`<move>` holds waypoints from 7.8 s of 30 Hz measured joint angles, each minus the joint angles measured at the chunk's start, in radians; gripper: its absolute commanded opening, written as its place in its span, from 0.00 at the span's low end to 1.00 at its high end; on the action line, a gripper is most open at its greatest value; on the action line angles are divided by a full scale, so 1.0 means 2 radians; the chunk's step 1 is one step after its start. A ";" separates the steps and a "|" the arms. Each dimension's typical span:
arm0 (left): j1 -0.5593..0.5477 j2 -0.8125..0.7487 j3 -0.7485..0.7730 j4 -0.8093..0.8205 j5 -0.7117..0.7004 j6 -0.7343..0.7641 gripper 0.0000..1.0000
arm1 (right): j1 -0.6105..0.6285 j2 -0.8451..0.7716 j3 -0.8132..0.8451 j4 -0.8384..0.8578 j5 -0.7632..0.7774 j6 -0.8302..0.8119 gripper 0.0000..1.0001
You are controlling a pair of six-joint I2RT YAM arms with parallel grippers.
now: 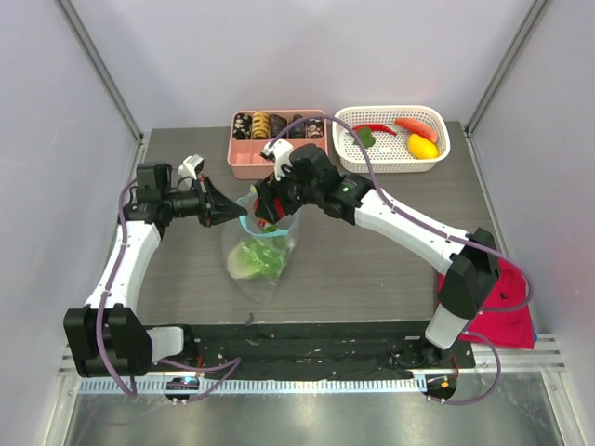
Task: Place the food in the zip-top bag and seal the zipper
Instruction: Place the fake vegetable in the zipper food storage bag, then pick up the fake vegetable from the bin, then place the fake vegetable in the zipper food storage bag, then pick up the fake vegetable from the bin.
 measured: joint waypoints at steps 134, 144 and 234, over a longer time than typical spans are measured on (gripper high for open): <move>0.020 0.018 0.004 -0.052 0.024 0.053 0.00 | -0.152 -0.029 0.102 -0.147 -0.219 -0.074 0.01; 0.020 0.012 0.004 -0.051 0.024 0.053 0.00 | -0.068 0.029 0.109 -0.273 -0.175 -0.100 0.01; 0.023 0.014 -0.005 -0.052 0.024 0.061 0.00 | -0.477 0.452 0.360 0.062 -0.014 -0.213 0.77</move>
